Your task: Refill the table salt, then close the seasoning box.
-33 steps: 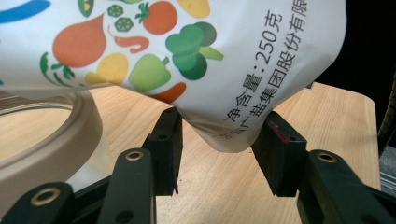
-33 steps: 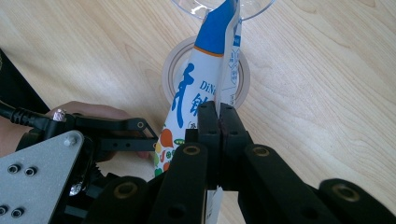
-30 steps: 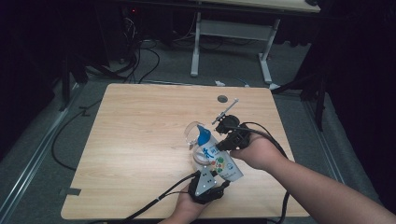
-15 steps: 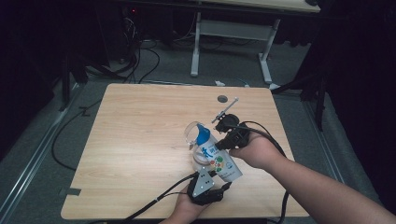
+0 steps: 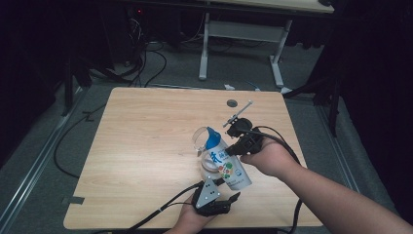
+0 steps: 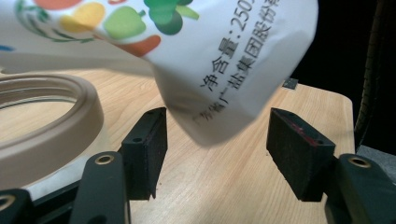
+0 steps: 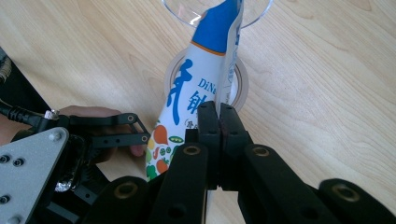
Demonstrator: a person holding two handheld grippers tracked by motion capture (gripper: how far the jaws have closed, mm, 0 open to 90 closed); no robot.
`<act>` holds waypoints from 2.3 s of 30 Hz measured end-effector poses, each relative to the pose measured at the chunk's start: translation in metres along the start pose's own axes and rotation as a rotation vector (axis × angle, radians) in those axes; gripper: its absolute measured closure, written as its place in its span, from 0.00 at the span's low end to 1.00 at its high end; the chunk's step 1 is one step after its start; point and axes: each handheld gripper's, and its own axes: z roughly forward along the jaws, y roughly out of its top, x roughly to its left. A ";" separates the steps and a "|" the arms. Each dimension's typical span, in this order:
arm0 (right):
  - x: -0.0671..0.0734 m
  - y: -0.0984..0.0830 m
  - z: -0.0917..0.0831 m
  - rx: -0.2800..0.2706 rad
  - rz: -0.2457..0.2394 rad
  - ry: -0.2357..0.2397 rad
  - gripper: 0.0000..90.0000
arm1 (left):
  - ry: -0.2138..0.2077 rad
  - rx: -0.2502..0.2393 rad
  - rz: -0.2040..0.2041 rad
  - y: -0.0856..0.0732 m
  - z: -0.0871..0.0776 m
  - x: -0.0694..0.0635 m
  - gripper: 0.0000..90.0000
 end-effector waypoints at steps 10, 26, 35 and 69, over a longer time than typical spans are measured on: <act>-0.007 -0.001 -0.008 -0.016 0.007 -0.016 1.00 | 0.016 0.002 -0.021 -0.001 -0.007 0.008 0.43; -0.005 -0.005 -0.010 -0.024 -0.014 -0.004 1.00 | 0.067 0.004 -0.046 -0.010 -0.032 0.026 0.44; -0.007 -0.008 -0.010 -0.018 -0.013 -0.013 1.00 | 0.110 0.006 -0.073 -0.013 -0.042 0.039 0.44; -0.070 -0.049 0.010 0.015 0.105 -0.098 1.00 | 0.292 0.024 -0.104 -0.020 -0.112 0.108 0.41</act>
